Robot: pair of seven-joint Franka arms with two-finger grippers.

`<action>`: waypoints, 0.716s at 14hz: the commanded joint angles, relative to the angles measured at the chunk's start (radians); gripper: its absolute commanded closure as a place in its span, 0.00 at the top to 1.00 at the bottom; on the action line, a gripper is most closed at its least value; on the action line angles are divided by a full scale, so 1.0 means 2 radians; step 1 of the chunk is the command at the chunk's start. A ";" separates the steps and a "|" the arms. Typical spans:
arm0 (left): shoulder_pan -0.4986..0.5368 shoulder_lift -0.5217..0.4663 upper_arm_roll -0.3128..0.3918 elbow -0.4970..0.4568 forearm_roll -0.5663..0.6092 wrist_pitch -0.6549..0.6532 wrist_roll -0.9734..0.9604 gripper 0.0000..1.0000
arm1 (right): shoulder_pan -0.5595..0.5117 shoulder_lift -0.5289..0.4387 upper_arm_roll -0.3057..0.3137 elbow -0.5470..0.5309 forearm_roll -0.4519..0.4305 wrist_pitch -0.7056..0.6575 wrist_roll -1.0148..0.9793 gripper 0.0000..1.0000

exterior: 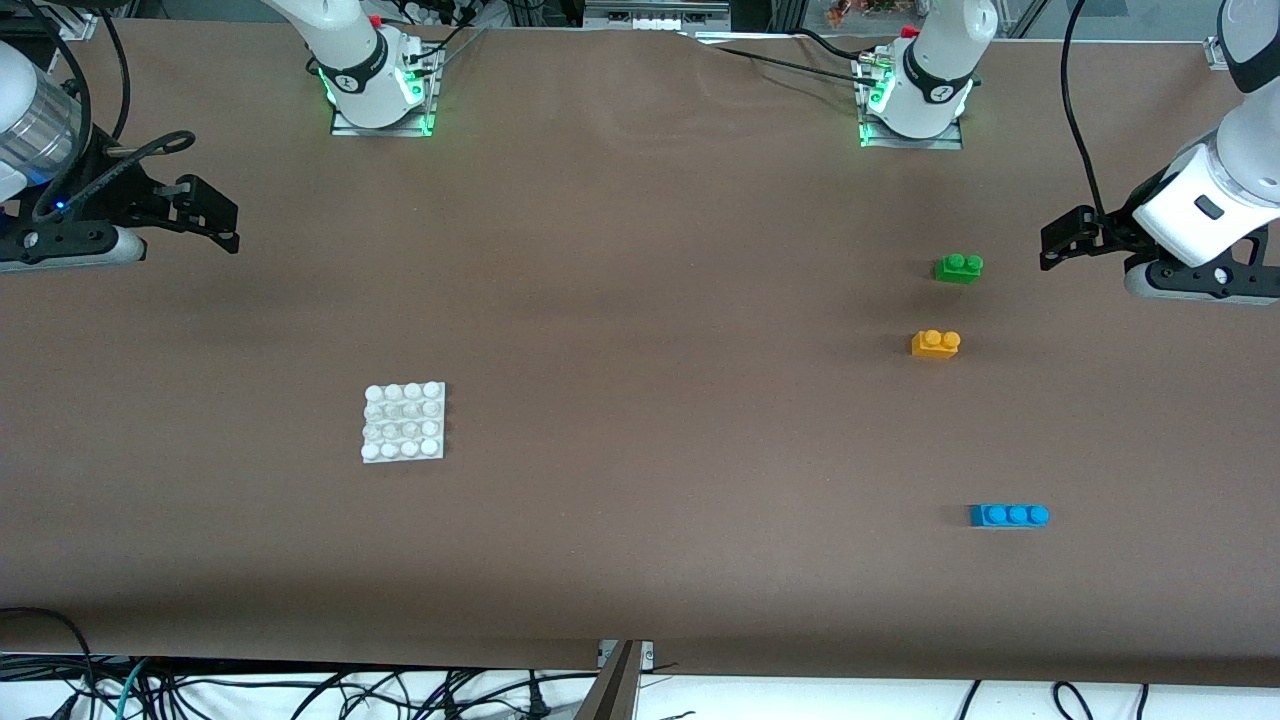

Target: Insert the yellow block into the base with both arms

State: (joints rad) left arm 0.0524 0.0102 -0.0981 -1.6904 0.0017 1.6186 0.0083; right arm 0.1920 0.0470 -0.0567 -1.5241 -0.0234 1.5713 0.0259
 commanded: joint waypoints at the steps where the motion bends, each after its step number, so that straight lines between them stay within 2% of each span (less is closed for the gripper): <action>1: 0.001 0.006 -0.001 0.017 -0.009 -0.012 0.007 1.00 | -0.002 0.004 -0.001 0.011 0.008 -0.002 -0.004 0.99; 10: 0.001 0.006 -0.001 0.017 -0.008 -0.015 0.009 1.00 | -0.001 0.004 0.002 0.012 0.009 0.007 0.002 0.99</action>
State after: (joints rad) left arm 0.0520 0.0102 -0.1010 -1.6895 0.0016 1.6154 0.0083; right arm 0.1913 0.0470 -0.0553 -1.5241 -0.0219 1.5890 0.0257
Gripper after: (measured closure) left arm 0.000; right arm 0.004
